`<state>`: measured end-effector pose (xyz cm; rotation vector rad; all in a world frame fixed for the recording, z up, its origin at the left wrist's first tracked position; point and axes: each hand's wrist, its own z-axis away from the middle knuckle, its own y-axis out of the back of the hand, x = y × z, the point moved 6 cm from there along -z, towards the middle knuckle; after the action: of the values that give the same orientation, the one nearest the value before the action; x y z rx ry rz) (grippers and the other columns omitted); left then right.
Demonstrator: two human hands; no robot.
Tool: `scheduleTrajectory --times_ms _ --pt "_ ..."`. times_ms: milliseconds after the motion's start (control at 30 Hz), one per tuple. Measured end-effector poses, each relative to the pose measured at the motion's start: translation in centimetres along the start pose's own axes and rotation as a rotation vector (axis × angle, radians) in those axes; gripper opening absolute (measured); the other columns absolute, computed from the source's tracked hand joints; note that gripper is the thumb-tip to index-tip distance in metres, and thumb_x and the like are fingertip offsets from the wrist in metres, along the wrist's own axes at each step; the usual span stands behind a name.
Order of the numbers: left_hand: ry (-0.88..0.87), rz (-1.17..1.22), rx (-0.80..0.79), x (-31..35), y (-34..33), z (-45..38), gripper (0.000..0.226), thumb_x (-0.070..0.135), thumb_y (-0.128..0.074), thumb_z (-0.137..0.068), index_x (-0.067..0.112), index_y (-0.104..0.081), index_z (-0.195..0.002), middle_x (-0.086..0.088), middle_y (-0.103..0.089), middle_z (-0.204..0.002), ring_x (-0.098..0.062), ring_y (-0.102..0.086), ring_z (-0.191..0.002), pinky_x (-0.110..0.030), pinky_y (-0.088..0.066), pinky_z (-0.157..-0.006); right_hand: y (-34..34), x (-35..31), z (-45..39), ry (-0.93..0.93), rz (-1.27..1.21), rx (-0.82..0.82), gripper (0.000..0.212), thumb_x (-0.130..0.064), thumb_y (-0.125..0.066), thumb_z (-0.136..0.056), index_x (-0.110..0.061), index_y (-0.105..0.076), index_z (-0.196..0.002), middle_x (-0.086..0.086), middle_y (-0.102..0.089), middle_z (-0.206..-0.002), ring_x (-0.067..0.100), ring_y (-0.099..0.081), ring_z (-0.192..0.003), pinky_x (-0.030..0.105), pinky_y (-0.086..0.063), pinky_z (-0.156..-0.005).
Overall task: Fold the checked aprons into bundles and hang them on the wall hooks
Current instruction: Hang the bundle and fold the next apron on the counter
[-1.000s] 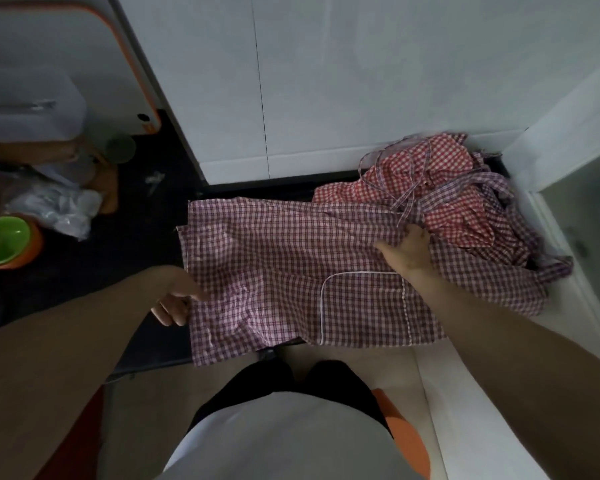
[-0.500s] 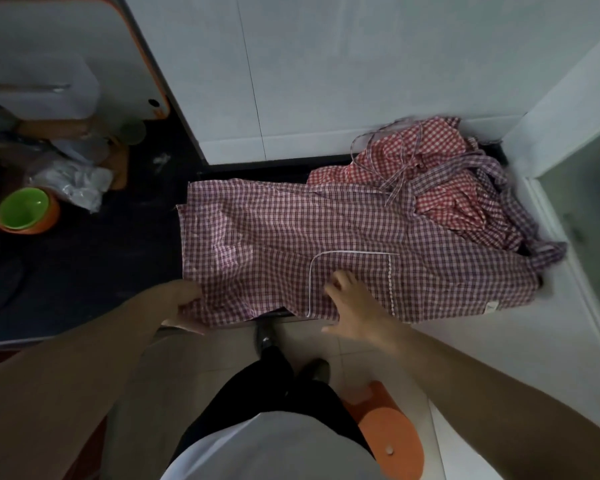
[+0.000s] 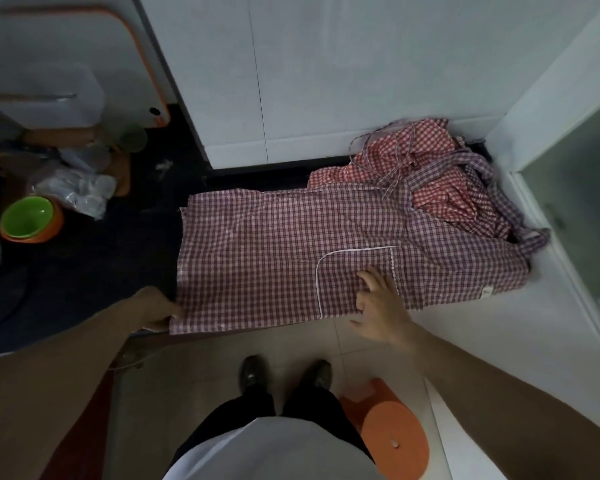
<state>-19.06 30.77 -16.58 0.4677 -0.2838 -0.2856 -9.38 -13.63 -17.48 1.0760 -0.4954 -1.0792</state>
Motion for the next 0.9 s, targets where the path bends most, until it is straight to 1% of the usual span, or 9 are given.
scheduleTrajectory --times_ms 100,167,200,233,367,567,700,767,900 --pt "-0.003 0.013 -0.031 0.9 0.0 0.7 0.015 0.0 -0.075 -0.08 -0.005 -0.067 -0.092 -0.018 -0.067 -0.107 -0.024 -0.064 -0.085 -0.031 -0.056 -0.066 1.2 -0.5 -0.8 -0.084 -0.062 0.009 0.054 -0.062 -0.046 -0.095 -0.019 -0.077 -0.082 0.007 -0.038 -0.156 0.028 -0.013 -0.152 0.053 -0.005 -0.123" --pt "-0.035 0.085 -0.047 2.1 0.2 1.3 0.018 0.013 -0.067 -0.088 0.0 -0.066 -0.099 -0.014 -0.068 -0.104 -0.026 -0.064 -0.092 -0.038 -0.053 -0.083 2.4 -0.9 -1.4 -0.144 -0.092 0.115 0.055 -0.052 -0.039 -0.1 -0.018 -0.073 -0.074 0.002 -0.067 -0.118 0.028 -0.043 -0.134 0.048 -0.024 -0.118" --pt "-0.06 0.109 -0.037 2.9 0.4 1.4 0.021 0.02 -0.065 -0.09 0.003 -0.064 -0.102 -0.013 -0.067 -0.105 -0.027 -0.063 -0.097 -0.041 -0.05 -0.089 3.5 -1.1 -1.6 -0.17 -0.107 0.191 0.05 -0.046 -0.04 -0.1 -0.018 -0.066 -0.069 -0.001 -0.066 -0.092 0.025 -0.054 -0.115 0.045 -0.034 -0.11" --pt "-0.075 0.133 -0.017 3.7 0.6 1.5 0.023 0.025 -0.064 -0.091 0.005 -0.063 -0.101 -0.012 -0.066 -0.105 -0.027 -0.061 -0.1 -0.041 -0.047 -0.09 4.4 -1.3 -1.9 -0.184 -0.122 0.241 0.041 -0.04 -0.044 -0.098 -0.017 -0.061 -0.068 -0.003 -0.061 -0.08 0.022 -0.056 -0.1 0.044 -0.042 -0.101" --pt "-0.171 0.245 0.03 6.5 1.0 0.7 0.031 0.037 -0.066 -0.091 0.007 -0.061 -0.088 -0.012 -0.064 -0.097 -0.021 -0.056 -0.079 -0.03 -0.043 -0.067 7.0 -3.4 -3.8 -0.186 -0.149 0.246 0.013 -0.023 -0.06 -0.091 -0.015 -0.065 -0.083 0.0 -0.065 -0.091 0.021 -0.056 -0.097 0.039 -0.047 -0.091" --pt "-0.213 0.419 0.013 9.7 2.4 -1.2 0.04 0.033 -0.072 -0.089 0.001 -0.061 -0.11 -0.014 -0.064 -0.104 -0.022 -0.06 -0.08 -0.032 -0.048 -0.076 9.4 -5.0 -6.7 -0.138 -0.187 0.199 0.015 -0.022 -0.065 -0.092 -0.008 -0.07 -0.089 0.006 -0.067 -0.098 0.022 -0.057 -0.101 0.038 -0.045 -0.095" --pt "-0.189 0.465 0.076 11.6 4.0 -2.8 0.039 0.035 -0.076 -0.086 0.001 -0.063 -0.1 -0.016 -0.067 -0.1 -0.023 -0.064 -0.077 -0.031 -0.052 -0.069 11.2 -5.0 -9.1 -0.109 -0.228 0.21 0.009 -0.021 -0.065 -0.091 -0.014 -0.067 -0.097 0.002 -0.061 -0.107 0.021 -0.053 -0.109 0.04 -0.046 -0.098" --pt "-0.138 0.504 0.11 12.6 4.8 -4.0 0.044 0.043 -0.075 -0.084 0.004 -0.062 -0.098 -0.016 -0.068 -0.099 -0.025 -0.066 -0.082 -0.034 -0.057 -0.076 12.4 -4.6 -11.2 -0.091 -0.236 0.209 0.01 -0.021 -0.065 -0.092 -0.015 -0.065 -0.099 0.001 -0.059 -0.109 0.02 -0.052 -0.109 0.038 -0.048 -0.097" --pt "-0.056 0.521 0.049 13.9 4.5 -5.2 0.063 0.049 -0.072 -0.086 -0.001 -0.058 -0.122 -0.02 -0.064 -0.111 -0.031 -0.065 -0.097 -0.038 -0.055 -0.087 14.7 -5.1 -15.5 -0.042 -0.239 0.212 0.022 -0.022 -0.065 -0.092 -0.016 -0.061 -0.113 0.002 -0.054 -0.119 0.018 -0.051 -0.112 0.036 -0.046 -0.099"
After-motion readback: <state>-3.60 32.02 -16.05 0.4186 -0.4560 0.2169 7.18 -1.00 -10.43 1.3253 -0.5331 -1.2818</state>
